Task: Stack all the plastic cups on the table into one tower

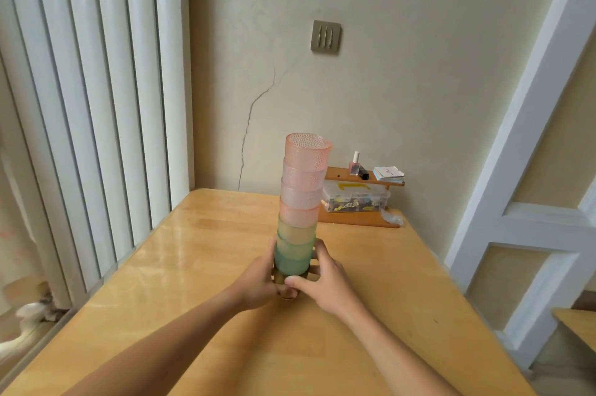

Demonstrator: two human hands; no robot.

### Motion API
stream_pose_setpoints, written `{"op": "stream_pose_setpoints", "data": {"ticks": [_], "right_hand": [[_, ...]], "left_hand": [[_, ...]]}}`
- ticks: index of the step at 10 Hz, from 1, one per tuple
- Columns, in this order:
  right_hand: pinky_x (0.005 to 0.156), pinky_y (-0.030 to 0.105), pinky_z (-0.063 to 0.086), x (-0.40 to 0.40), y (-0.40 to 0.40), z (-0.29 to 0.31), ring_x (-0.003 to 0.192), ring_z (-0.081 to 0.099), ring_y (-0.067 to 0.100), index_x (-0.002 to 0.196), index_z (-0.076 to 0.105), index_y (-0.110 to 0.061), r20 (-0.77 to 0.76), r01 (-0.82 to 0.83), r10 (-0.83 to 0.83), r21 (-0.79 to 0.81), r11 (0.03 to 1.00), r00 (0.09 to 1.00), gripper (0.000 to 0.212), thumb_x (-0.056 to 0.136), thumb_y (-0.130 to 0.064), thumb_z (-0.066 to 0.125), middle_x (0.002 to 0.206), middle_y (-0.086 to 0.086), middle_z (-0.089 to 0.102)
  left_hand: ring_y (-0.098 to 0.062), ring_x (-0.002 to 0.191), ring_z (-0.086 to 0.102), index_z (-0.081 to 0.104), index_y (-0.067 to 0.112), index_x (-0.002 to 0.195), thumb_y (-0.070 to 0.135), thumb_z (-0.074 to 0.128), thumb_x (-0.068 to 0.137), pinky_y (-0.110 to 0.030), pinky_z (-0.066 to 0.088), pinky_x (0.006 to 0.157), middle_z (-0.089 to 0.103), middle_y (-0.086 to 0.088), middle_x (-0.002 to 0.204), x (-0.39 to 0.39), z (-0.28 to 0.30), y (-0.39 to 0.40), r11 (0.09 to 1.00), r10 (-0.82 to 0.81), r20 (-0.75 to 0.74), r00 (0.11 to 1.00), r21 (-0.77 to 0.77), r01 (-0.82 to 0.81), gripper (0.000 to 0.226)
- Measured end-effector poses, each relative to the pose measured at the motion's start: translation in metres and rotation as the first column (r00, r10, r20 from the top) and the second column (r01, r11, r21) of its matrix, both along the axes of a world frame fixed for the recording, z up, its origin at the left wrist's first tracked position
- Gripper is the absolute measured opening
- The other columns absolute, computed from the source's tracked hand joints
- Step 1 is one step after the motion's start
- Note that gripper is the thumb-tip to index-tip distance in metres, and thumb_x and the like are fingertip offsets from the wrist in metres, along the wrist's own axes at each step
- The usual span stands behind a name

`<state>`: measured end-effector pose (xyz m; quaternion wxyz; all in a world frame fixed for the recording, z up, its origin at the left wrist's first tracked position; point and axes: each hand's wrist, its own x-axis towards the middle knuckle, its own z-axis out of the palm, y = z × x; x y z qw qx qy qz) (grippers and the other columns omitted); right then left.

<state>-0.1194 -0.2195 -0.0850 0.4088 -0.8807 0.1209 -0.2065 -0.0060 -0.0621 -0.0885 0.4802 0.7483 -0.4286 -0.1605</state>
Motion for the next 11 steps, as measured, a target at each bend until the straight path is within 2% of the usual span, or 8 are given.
{"op": "stream_pose_setpoints", "data": {"ticks": [1,3,4,5,6,7,9,11], "right_hand": [[0.083,0.019,0.058,0.025,-0.015,0.002,0.103,0.074,0.002,0.133,0.043,-0.04,-0.015,0.001,-0.001,0.009,1.0,1.0,0.078,0.067,-0.047,0.084,0.125,-0.017,0.069],[0.091,0.032,0.061,0.077,-0.043,0.008,0.104,0.074,0.007,0.134,0.042,-0.045,-0.018,-0.023,0.023,0.027,0.999,1.0,0.08,0.067,-0.044,0.085,0.125,-0.019,0.068],[0.093,0.038,0.061,0.094,-0.053,0.003,0.105,0.074,0.008,0.134,0.041,-0.051,-0.012,-0.024,0.024,0.04,0.999,1.0,0.081,0.067,-0.043,0.086,0.126,-0.017,0.069],[0.092,0.033,0.061,0.105,-0.06,-0.004,0.105,0.073,0.006,0.128,0.041,-0.055,-0.002,-0.033,0.033,0.048,0.998,0.999,0.077,0.066,-0.044,0.086,0.123,-0.02,0.069],[0.089,0.026,0.059,0.11,-0.061,-0.01,0.106,0.072,0.003,0.131,0.041,-0.053,0.014,-0.029,0.028,0.043,0.999,1.0,0.078,0.067,-0.046,0.085,0.122,-0.022,0.067],[0.09,0.028,0.06,0.113,-0.062,-0.014,0.107,0.071,0.006,0.135,0.04,-0.049,0.017,-0.034,0.033,0.063,0.997,0.999,0.081,0.067,-0.047,0.084,0.124,-0.019,0.067],[0.094,0.029,0.06,0.111,-0.061,-0.017,0.11,0.071,0.008,0.141,0.037,-0.048,0.017,-0.025,0.024,0.092,0.995,1.0,0.086,0.07,-0.045,0.085,0.129,-0.018,0.065],[0.099,0.033,0.059,0.102,-0.057,-0.02,0.116,0.069,0.013,0.15,0.034,-0.036,-0.022,-0.067,0.073,0.202,0.977,0.997,0.087,0.078,-0.036,0.085,0.135,-0.007,0.062]], "left_hand": [[-0.035,0.113,0.076,0.027,0.036,0.147,0.004,0.087,0.078,-0.049,0.064,0.093,0.079,-0.004,0.123,0.022,0.004,-0.015,1.0,0.017,0.021,1.0,0.005,-0.017,0.096],[-0.035,0.12,0.072,0.021,0.02,0.159,-0.001,0.084,0.082,-0.049,0.063,0.098,0.074,-0.01,0.131,0.063,0.013,-0.044,0.999,0.037,0.018,0.999,0.013,-0.037,0.102],[-0.028,0.115,0.073,0.02,0.022,0.159,-0.003,0.084,0.081,-0.042,0.066,0.093,0.072,-0.009,0.133,0.077,0.01,-0.055,0.999,0.045,-0.016,0.999,-0.003,-0.045,0.104],[-0.013,0.1,0.072,0.02,0.024,0.158,-0.003,0.084,0.08,-0.029,0.066,0.084,0.073,-0.006,0.132,0.089,0.004,-0.061,0.999,0.04,-0.036,0.999,-0.004,-0.041,0.105],[-0.017,0.106,0.07,0.021,0.024,0.157,0.001,0.088,0.078,-0.036,0.064,0.094,0.072,-0.004,0.135,0.097,-0.004,-0.061,0.998,0.057,-0.021,0.998,-0.008,-0.057,0.106],[-0.022,0.118,0.071,0.026,0.019,0.154,0.009,0.091,0.078,-0.044,0.058,0.106,0.072,-0.002,0.137,0.099,-0.009,-0.061,0.998,0.056,0.021,0.998,0.011,-0.056,0.1],[-0.025,0.132,0.066,0.036,0.01,0.148,0.012,0.091,0.082,-0.044,0.053,0.112,0.069,-0.003,0.14,0.1,-0.015,-0.062,0.995,0.091,0.042,0.995,0.043,-0.092,0.087],[-0.032,0.14,0.054,0.024,0.004,0.16,0.004,0.09,0.077,-0.042,0.047,0.115,0.057,-0.015,0.15,0.083,-0.015,-0.064,0.971,0.196,0.089,0.977,0.122,-0.206,0.106]]}}
